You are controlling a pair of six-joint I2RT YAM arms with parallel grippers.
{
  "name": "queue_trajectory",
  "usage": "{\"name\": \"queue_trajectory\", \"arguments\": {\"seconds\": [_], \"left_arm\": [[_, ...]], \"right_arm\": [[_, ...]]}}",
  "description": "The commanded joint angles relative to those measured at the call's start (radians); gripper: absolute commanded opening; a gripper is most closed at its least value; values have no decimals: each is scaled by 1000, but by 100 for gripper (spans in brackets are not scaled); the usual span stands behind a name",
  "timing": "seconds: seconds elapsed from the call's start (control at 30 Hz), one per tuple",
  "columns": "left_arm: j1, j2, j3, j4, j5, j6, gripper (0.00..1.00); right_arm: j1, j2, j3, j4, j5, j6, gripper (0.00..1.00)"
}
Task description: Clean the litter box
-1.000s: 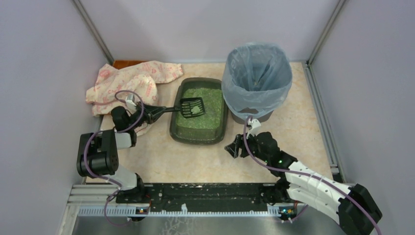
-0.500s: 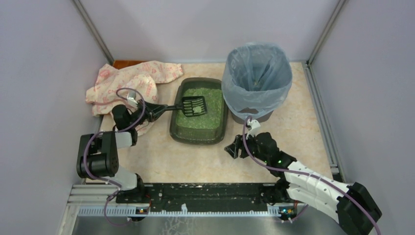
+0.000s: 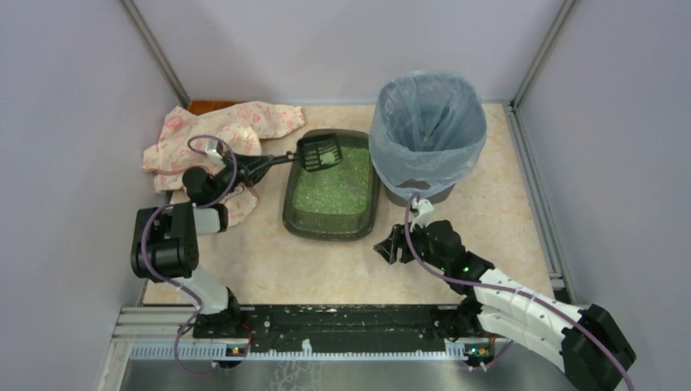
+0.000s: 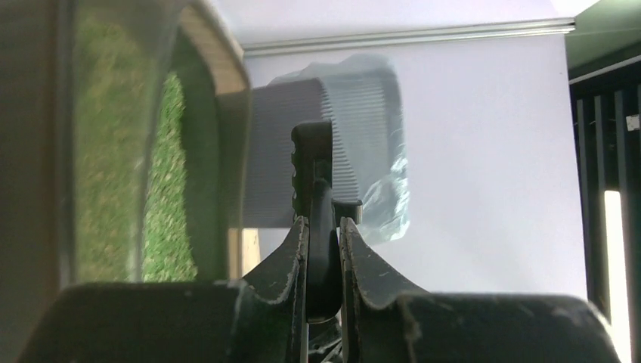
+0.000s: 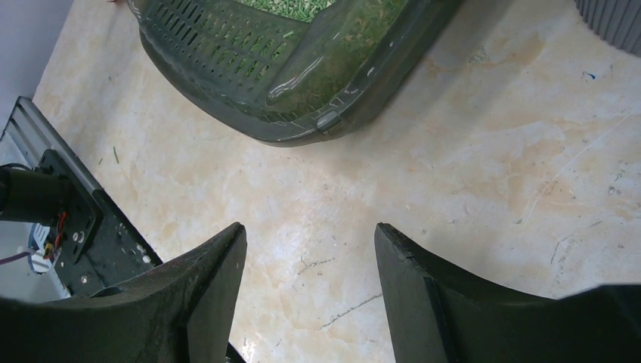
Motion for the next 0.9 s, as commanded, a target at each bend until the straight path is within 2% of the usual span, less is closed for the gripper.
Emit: {"name": "queue_trajectory", "arguments": {"seconds": [0.0,0.1,0.23,0.6,0.7,0.87], "left_arm": [[2,-114,163,-210,-51,92,0],[-4,-138,292,-350,-77,142,0],[-44,-113,448,-405,-112,139,0],[-350,105,808,-447,-301,184,0],[-413,168,903,-471,-309,248,0],[-498,205,995,-542,-373,442,0]], "right_arm": [[1,-28,9,34,8,-6,64],[2,-31,12,28,9,-9,64],[2,-30,11,31,9,-10,64],[2,-56,9,16,20,-9,64],[2,-81,-1,-12,33,-11,64],[2,-108,-18,-27,39,-9,64]]}}
